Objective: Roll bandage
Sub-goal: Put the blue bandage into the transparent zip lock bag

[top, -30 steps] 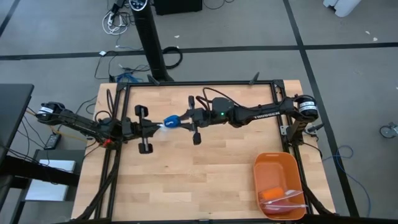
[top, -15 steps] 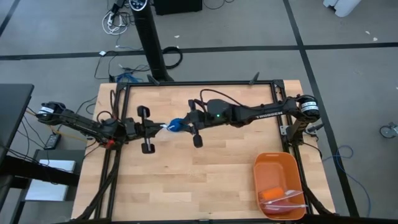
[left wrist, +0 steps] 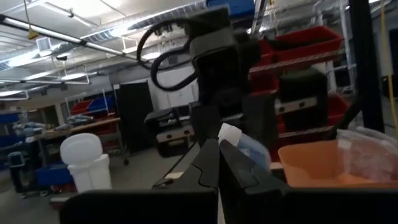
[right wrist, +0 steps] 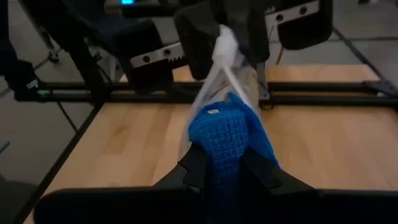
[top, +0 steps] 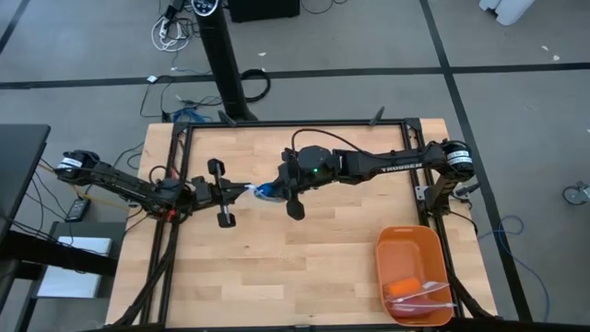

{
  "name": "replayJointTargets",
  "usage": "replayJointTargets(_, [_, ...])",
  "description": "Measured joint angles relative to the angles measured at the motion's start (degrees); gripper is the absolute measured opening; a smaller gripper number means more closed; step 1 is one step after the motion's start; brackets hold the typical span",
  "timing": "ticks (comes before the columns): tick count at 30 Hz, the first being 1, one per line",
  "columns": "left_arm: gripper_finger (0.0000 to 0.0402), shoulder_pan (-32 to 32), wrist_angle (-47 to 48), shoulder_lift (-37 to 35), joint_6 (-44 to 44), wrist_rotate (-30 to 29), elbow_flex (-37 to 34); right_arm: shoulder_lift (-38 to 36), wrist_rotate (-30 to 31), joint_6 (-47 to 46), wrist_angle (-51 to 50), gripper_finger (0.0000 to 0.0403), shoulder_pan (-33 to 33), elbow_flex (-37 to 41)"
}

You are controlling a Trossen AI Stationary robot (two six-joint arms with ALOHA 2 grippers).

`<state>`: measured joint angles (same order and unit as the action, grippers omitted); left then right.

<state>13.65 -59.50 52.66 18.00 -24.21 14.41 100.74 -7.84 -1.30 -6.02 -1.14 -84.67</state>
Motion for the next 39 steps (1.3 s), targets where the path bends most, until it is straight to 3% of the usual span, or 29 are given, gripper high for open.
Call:
replayJointTargets(11, [0.0001, -0.1, 1.3, 1.3, -0.5, -2.9, 0.7, 0.1, 1.2, -2.3, -8.6, 0.005, -1.0, -3.5])
replayJointTargets(18, [0.0001, -0.1, 2.7, 9.3, -0.4, -3.5, 6.2, 0.5, -1.8, -4.6, -13.2, 0.0056, 0.5, -3.4])
replayJointTargets(23, [0.0001, -0.2, 3.1, 13.8, -0.2, -3.6, 8.8, 0.5, -1.6, -4.5, -15.6, 0.0102, 0.3, -3.3])
replayJointTargets(30, [0.0001, -0.1, 1.5, 14.0, -0.8, -3.4, 8.8, -2.0, -0.4, -3.8, -18.5, 0.0186, -1.5, -3.4])
replayJointTargets(39, [0.0001, -0.2, 0.2, 15.0, -3.0, -3.7, 8.7, -10.4, 9.9, -1.5, -22.8, 0.0226, -6.3, -3.3])
